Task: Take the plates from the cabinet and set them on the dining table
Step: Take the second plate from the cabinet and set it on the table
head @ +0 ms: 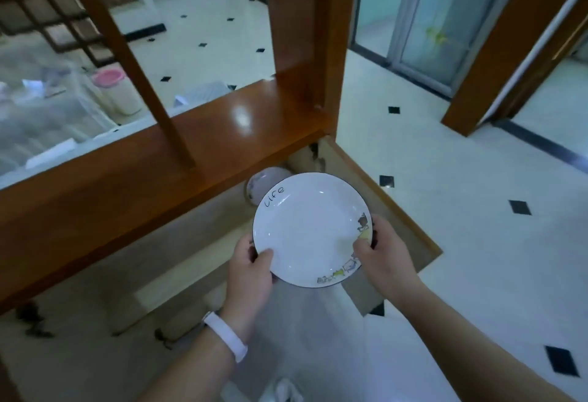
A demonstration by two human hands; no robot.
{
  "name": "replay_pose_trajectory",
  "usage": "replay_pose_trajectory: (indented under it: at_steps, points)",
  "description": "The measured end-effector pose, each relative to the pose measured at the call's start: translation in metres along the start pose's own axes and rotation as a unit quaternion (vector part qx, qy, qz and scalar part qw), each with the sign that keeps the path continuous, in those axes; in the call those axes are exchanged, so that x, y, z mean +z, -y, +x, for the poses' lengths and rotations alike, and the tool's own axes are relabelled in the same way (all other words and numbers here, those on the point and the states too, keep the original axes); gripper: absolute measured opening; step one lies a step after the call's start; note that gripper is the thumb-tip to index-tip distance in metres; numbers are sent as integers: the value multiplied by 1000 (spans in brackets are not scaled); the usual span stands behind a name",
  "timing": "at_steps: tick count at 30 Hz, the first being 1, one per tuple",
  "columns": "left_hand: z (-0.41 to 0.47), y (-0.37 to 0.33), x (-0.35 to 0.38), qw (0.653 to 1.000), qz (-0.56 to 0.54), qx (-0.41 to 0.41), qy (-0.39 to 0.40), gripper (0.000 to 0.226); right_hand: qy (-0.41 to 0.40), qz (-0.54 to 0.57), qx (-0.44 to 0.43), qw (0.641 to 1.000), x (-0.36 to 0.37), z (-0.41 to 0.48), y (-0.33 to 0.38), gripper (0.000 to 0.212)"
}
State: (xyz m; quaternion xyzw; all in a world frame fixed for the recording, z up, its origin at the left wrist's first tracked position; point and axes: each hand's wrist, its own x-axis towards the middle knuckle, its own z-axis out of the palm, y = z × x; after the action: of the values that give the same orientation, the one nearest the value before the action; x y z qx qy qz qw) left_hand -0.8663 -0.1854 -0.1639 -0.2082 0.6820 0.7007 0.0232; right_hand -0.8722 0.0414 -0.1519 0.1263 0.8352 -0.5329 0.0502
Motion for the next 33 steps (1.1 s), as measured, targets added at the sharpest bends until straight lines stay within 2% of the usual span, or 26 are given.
replay_pose_trajectory:
  at_steps: [8,17,25,33]
  points:
    - [-72,-26,138,991,-1,57,122,26,-86,25,-24,996,-165,-62,-36,39]
    - [-182,-24,327,957,22,91,275,27,-237,80,8,968,-341,-154,-121,34]
    - [-286,-16,449,907,39,81,411,32,-380,123,56,915,-448,-255,-166,35]
    - [-365,12,550,833,69,69,544,27,-506,144,119,842,-497,-339,-217,33]
